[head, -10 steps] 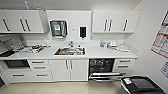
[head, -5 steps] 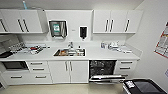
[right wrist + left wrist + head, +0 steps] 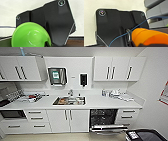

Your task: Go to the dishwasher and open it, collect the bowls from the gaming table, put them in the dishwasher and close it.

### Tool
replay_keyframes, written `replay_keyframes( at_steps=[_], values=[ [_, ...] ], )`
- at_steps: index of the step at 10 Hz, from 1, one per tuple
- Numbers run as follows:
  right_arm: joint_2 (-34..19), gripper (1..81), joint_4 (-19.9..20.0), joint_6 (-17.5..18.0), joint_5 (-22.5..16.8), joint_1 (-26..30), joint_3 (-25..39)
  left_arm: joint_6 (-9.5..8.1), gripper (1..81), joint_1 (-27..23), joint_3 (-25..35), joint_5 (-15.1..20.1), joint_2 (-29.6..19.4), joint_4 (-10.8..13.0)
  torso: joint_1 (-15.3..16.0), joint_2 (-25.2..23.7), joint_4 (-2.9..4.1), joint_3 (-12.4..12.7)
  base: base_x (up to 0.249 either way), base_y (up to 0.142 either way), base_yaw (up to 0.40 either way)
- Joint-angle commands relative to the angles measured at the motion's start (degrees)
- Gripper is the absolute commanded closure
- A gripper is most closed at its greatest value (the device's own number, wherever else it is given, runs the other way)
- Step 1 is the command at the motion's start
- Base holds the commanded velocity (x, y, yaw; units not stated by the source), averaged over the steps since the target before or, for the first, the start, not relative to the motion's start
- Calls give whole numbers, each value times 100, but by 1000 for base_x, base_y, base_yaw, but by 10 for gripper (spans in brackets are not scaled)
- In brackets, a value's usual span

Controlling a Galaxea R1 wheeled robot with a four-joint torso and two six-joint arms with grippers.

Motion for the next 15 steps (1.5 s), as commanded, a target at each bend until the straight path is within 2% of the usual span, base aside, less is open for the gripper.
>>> replay_keyframes(
  at_steps=[1, 15],
  values=[
    [-32, 811, -37, -2, -260, 264, 32, 1, 811, -183, -2, 128, -58, 11, -2, 0, 0, 0, 125, 0, 0],
    [-14, 811, -46, -2, -260, 273, 32, 1, 811, -174, -2, 128, -67, 29, -11, -2, 0, 2, 125, -82, 0]
  ],
)
